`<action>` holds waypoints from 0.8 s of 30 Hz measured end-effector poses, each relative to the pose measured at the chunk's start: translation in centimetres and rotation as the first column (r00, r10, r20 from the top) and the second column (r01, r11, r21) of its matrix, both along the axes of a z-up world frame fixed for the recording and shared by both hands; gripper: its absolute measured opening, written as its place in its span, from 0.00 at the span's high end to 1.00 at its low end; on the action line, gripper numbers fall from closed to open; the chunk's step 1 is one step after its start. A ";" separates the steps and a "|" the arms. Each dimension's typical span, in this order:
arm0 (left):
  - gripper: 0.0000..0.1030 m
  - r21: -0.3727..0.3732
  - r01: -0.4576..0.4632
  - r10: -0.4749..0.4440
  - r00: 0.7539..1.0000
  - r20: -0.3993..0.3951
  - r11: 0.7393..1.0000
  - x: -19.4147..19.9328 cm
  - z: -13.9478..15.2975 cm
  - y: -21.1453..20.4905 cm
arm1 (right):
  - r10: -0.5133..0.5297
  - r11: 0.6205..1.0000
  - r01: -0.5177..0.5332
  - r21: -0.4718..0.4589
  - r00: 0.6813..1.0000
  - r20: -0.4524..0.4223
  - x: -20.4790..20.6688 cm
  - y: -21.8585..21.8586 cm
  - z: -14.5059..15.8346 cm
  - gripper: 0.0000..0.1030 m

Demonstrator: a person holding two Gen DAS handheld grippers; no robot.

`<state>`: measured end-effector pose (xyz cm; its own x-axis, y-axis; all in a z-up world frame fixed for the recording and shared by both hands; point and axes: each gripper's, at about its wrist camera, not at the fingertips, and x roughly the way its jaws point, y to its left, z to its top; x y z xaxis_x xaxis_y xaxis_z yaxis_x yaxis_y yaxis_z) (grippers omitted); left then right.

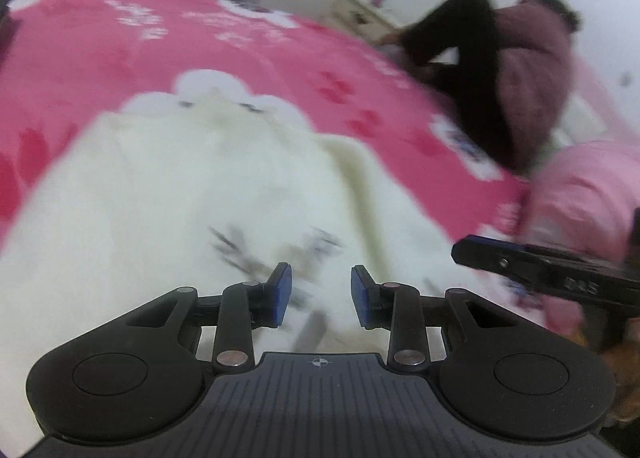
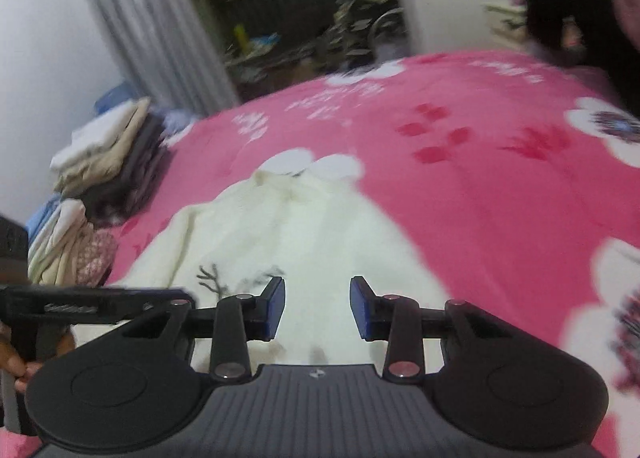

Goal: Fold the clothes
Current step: 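Open the left gripper and withdraw both grippers from the sweater, then move both grippers to the hem edge of the cream sweater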

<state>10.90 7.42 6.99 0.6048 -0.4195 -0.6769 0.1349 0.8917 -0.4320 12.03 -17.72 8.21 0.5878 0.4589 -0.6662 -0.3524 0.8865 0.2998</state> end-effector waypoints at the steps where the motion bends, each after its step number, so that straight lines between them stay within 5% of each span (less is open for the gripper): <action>1: 0.69 0.022 -0.005 0.005 1.000 0.001 1.000 0.9 -0.3 0.2 | 0.026 1.000 -0.026 -0.015 1.000 -0.007 1.1 1.2 -0.5 0.62; 10: 0.69 0.083 -0.049 0.047 0.999 0.023 0.995 7.6 -4.3 1.0 | 0.111 0.975 -0.117 -0.189 0.993 -0.043 9.4 8.0 -7.0 0.63; 19: 0.69 0.099 -0.076 0.062 0.989 0.133 0.992 12.5 -5.2 1.4 | 0.014 0.987 -0.013 -0.159 1.000 0.007 17.3 8.4 -7.9 0.64; 22: 0.69 0.044 -0.125 0.118 0.984 0.137 0.991 13.5 -4.8 2.6 | -0.038 0.985 0.043 -0.170 0.999 0.033 19.1 8.0 -7.6 0.59; 24: 0.69 0.002 -0.157 0.155 0.977 0.146 0.988 13.2 -3.9 3.9 | -0.078 0.992 0.080 -0.096 0.997 0.018 20.0 6.4 -7.1 0.60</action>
